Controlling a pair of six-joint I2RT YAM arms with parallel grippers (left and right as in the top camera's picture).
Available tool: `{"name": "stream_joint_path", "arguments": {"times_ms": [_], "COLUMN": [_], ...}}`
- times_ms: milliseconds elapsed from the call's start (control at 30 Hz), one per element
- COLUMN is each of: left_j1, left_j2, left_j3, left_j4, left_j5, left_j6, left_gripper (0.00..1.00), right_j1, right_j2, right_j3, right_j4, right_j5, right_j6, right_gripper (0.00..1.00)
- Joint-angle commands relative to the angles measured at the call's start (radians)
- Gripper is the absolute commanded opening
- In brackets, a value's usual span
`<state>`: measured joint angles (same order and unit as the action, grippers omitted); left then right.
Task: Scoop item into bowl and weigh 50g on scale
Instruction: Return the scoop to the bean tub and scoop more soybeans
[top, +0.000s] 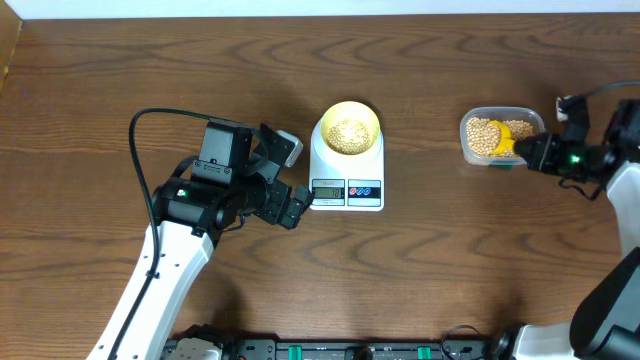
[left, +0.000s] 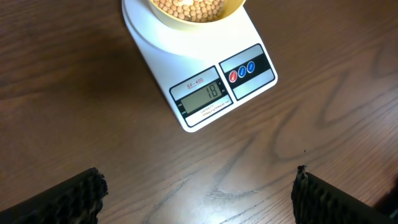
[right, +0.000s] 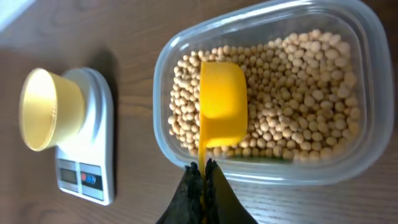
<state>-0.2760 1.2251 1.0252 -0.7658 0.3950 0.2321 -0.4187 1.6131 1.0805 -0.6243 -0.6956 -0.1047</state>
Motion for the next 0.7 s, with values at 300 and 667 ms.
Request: {"name": "stream_joint_path", "arguments": {"times_ms": [300,667], "left_j1": [-0.002,-0.002], "left_j2": [0.004,0.004], "left_j3": [0.001,0.001], "left_j4": [-0.003,-0.003], "left_j5": [0.016,0.016], "left_j6": [-0.009,-0.009], "left_gripper": [0.98,0.98], "right_j1": [-0.163,-0.278], "right_j2": [0.005,0.005], "right_j3": [-0.158,-0.182], "right_j4": [0.139,0.199], "right_j5": [-0.281,-0.443], "right_j6": [0.219,0.421], "right_gripper": [0.01,0.01]}}
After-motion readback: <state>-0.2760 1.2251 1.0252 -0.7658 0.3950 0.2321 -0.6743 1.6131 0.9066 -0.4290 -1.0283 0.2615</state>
